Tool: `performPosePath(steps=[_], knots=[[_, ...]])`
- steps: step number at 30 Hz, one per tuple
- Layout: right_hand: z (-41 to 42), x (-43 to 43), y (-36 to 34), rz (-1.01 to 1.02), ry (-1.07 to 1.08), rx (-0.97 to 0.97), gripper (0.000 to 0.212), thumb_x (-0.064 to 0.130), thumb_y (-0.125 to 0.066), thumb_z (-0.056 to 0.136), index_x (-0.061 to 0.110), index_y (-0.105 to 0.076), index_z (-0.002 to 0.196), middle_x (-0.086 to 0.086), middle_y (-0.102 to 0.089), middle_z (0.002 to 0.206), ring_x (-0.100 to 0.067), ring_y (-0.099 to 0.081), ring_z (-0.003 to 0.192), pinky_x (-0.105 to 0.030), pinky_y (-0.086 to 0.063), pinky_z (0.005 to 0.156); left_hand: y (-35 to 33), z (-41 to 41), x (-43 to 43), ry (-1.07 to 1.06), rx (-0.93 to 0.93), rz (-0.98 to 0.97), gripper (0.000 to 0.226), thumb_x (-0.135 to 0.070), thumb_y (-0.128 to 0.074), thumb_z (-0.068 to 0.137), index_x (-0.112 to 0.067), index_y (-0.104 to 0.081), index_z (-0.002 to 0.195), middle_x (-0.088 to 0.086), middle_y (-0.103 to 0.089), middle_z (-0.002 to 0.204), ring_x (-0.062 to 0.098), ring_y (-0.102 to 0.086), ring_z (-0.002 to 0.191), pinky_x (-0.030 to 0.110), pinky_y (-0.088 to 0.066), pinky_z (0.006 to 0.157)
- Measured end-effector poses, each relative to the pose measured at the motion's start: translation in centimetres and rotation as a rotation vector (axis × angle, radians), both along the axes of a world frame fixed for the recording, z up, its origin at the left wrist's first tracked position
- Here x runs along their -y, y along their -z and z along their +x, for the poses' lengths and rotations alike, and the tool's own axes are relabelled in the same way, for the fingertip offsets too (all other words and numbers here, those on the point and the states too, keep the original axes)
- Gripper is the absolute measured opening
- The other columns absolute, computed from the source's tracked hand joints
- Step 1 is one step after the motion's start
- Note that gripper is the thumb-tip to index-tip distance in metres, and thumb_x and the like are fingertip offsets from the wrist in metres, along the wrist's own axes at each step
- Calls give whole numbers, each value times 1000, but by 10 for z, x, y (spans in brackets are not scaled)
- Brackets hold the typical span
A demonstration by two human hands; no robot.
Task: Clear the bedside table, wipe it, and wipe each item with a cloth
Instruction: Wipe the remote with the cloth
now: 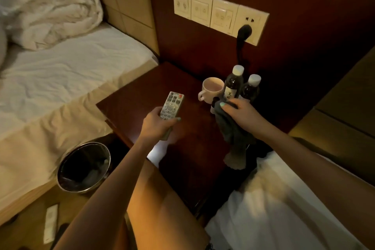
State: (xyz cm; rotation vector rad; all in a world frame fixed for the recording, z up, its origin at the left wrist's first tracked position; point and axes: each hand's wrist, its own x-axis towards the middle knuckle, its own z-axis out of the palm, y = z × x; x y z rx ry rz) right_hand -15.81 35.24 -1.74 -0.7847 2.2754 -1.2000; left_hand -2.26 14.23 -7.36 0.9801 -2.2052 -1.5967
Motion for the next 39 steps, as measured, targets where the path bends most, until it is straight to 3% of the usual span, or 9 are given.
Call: performPosePath(steps=[2,5,10,14,16,22,25,31,39], knots=[[-7,0,8,12,9,20,32,33,-49,98,6,-65,105,-14,-66,100,-24,-64,95,-47,-52,90,8,-16,5,21,37,-113,63,-30,-80,78,-13,-46,128,-2,-59,111,14,-64,88,21,-51,63],[-14,1,19,23,21,59,26,33,-49,98,15,-67,105,-3,-68,99,-11,-64,92,-37,-54,87,20,-44,20,59,69,-179,63,-31,-79,79,-12,-43,127,-2,-57,110,4,-61,77,15,-51,48],[-21,16,27,19,-13,105,23,28,-49,98,14,-67,100,-2,-68,92,-9,-64,83,-23,-51,74,45,-97,54,130,154,-341,69,-42,-80,74,-9,-54,128,9,-57,122,20,-61,102,22,-53,60],[-30,31,34,32,-4,141,26,28,-50,98,9,-66,100,-11,-68,93,-20,-65,87,-33,-53,79,62,-135,72,196,159,-427,70,-39,-79,76,-9,-53,133,10,-58,129,23,-55,116,33,-50,90],[-37,37,41,43,-5,135,26,29,-50,97,9,-66,97,-12,-68,90,-22,-65,85,-40,-53,81,67,-153,78,234,135,-451,69,-37,-79,77,-9,-51,134,10,-58,130,24,-54,119,36,-46,97],[-48,53,57,31,-5,162,27,31,-51,96,7,-65,93,-19,-64,88,-30,-64,83,-51,-51,81,77,-194,88,369,167,-611,71,-45,-72,81,-7,-50,137,12,-57,129,30,-47,117,36,-36,97],[-47,59,62,27,-10,197,28,30,-52,95,6,-65,93,-20,-64,87,-31,-64,82,-49,-51,78,75,-200,90,459,199,-632,70,-45,-67,85,-7,-46,140,13,-53,133,29,-41,123,33,-27,102],[-51,67,61,3,20,169,21,26,-51,96,12,-67,93,-14,-66,87,-27,-64,84,-47,-51,78,73,-194,94,626,289,-573,76,-32,-63,92,-9,-24,152,9,-29,155,30,-18,142,39,-22,114],[-49,64,51,29,35,144,19,28,-50,96,17,-66,94,-6,-68,86,-17,-67,79,-41,-54,77,71,-202,78,581,249,-496,74,-28,-65,91,-10,-27,152,10,-30,147,25,-35,131,33,-38,106]])
